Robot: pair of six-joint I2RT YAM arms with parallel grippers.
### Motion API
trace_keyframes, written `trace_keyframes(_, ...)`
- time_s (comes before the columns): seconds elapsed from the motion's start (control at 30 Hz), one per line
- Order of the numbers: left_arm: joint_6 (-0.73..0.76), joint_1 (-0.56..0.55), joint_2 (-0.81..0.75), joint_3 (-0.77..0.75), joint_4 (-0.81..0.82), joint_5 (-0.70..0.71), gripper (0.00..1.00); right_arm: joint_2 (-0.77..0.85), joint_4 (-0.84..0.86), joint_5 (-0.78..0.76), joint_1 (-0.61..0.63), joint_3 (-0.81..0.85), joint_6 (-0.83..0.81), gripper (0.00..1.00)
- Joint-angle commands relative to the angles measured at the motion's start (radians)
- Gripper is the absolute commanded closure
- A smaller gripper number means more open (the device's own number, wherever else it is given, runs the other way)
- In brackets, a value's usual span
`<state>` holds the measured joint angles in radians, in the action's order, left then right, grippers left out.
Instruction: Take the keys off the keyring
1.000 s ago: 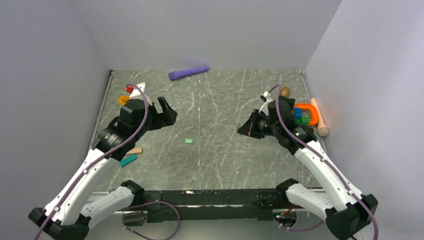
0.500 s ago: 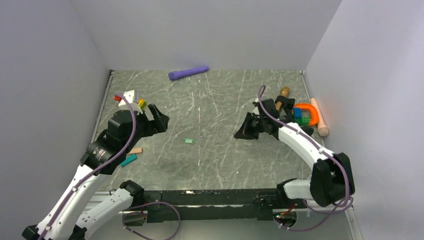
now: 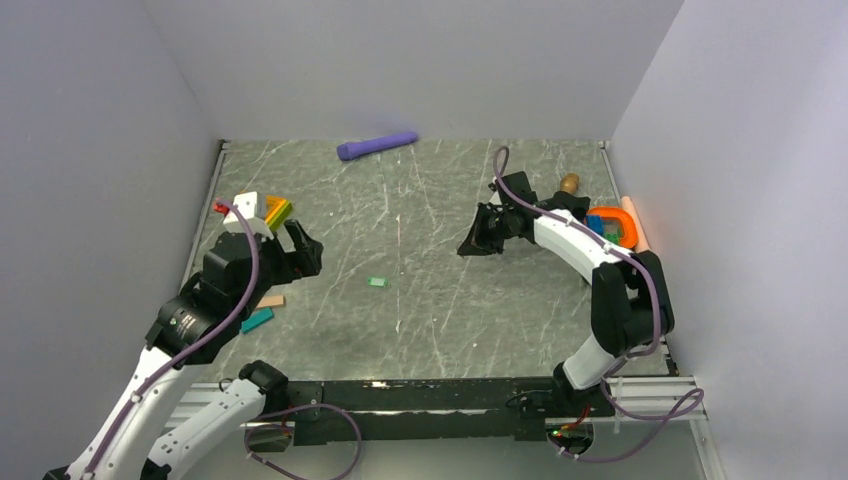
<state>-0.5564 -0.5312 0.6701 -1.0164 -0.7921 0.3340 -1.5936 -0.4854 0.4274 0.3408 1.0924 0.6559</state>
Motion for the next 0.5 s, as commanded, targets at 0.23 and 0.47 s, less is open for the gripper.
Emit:
trace_keyframes(0.23, 0.039, 0.004, -0.009, -0.032, 0.016, 0.037, 0.01, -0.046, -0.012, 0.038, -0.004, 0.072, -0.041, 0.99)
trace_keyframes(0.47, 0.055, 0.004, 0.019, -0.047, 0.037, 0.029, 0.01, -0.005, -0.042, 0.009, -0.003, 0.09, -0.046, 0.06)
